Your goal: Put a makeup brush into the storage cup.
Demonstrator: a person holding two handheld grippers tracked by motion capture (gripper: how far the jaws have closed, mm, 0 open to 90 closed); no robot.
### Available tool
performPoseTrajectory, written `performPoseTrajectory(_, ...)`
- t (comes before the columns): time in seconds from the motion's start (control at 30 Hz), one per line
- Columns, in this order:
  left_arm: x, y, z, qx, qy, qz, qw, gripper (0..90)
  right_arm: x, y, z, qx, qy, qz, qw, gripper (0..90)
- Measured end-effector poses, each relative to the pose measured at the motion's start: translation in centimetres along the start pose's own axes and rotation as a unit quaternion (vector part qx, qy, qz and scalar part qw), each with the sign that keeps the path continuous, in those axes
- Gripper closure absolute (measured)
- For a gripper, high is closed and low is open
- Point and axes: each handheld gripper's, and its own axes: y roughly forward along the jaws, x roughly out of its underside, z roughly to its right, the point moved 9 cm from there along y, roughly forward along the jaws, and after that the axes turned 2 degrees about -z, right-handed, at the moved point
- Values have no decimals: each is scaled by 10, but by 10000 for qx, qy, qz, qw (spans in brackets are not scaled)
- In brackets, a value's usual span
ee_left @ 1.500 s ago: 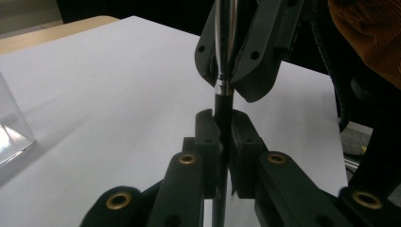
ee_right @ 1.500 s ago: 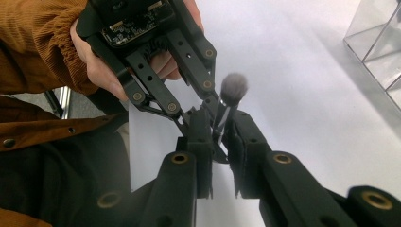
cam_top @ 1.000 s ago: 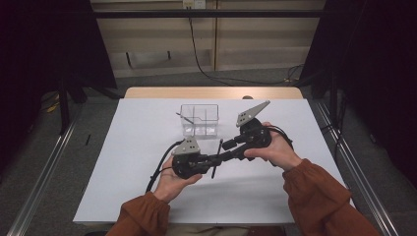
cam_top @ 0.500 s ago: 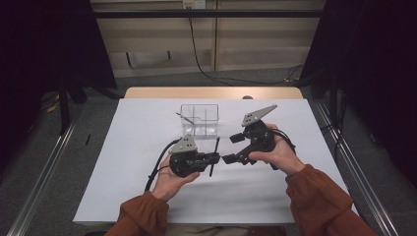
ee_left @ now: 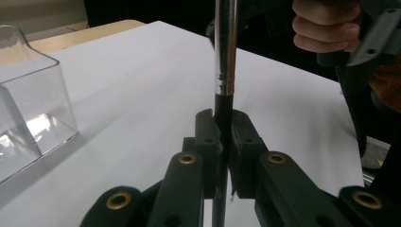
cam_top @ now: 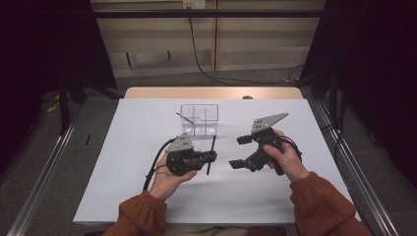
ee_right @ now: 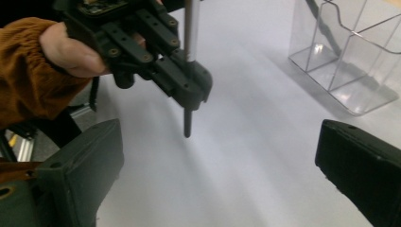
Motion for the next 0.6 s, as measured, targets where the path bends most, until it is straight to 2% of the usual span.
performPoseTrajectory(0.27, -1, -8, -6, -127, -5, 36, 9999, 840, 15, -3, -1, 244, 9, -62, 9997, 19)
performPoseTrajectory(0.43, -2, -12, -9, -160, -25, 81, 9998, 840, 24, -9, 1, 369, 50, 91, 9993, 19)
performPoseTrajectory(0.53, -3, -16, -12, -192, -18, 103, 9998, 840, 25, -16, 3, 527, 57, 284, 9982, 20)
performPoseTrajectory(0.6, -3, -18, -14, -228, -60, 130, 9996, 840, 29, -19, 5, 625, 73, 275, 9976, 21)
